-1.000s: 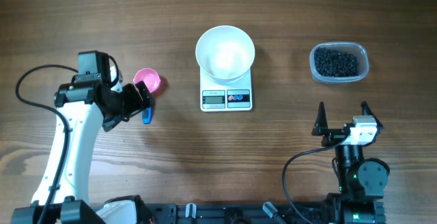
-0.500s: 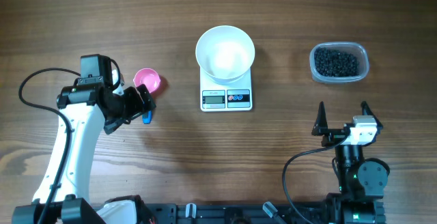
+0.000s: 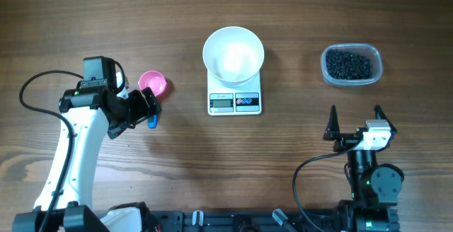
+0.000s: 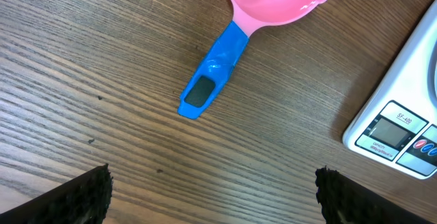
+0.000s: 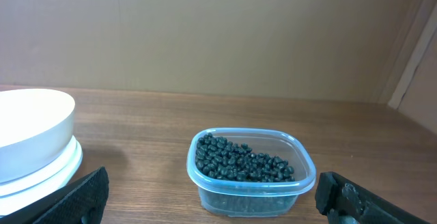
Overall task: Scoop item into bowl and weigh 150g on scale
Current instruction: 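Move left gripper down over the blue handle of the pink cup, then grasp the pink cup with the left gripper and lift it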
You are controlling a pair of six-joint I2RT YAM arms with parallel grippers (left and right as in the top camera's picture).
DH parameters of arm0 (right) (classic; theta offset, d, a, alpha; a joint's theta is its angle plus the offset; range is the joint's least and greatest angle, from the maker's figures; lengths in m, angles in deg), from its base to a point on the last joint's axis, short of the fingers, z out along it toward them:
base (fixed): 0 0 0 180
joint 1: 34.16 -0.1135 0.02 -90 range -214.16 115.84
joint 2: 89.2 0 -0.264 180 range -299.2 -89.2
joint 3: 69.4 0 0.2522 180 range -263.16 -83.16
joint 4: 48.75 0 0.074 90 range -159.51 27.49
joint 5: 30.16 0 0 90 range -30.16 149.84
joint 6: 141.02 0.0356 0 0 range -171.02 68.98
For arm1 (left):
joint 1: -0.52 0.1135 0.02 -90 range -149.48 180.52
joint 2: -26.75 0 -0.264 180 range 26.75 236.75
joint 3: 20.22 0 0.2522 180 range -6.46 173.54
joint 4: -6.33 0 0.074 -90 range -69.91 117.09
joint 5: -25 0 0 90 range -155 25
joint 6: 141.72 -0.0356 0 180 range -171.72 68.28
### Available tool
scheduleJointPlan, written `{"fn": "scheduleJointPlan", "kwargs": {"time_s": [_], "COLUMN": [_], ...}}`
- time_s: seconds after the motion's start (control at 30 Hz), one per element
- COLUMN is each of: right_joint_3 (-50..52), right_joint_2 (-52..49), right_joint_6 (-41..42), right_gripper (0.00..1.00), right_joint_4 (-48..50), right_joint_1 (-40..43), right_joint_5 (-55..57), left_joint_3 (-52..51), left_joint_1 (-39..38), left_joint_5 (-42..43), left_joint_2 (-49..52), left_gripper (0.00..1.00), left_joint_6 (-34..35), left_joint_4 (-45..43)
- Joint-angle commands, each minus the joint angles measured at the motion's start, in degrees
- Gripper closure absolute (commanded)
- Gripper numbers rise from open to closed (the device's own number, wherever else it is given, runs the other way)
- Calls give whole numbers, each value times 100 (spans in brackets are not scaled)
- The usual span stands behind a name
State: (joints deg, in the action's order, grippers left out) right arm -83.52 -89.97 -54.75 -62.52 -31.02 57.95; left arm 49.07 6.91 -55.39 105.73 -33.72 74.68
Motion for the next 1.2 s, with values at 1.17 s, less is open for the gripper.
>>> {"fn": "scheduleJointPlan", "kwargs": {"time_s": [1.17], "right_joint_3": [7], "right_joint_2": [35], "right_joint_6": [74], "right_gripper": [0], "right_joint_4": [13], "right_joint_1": [-28], "right_joint_5": [-28], "left_joint_3": [-46], "left_joint_1": [28], "left_joint_5": [752], "left_joint_2": [2229], "left_gripper": [19], "left_joint_6": [-1043], "left_joint_4": [-1735]}}
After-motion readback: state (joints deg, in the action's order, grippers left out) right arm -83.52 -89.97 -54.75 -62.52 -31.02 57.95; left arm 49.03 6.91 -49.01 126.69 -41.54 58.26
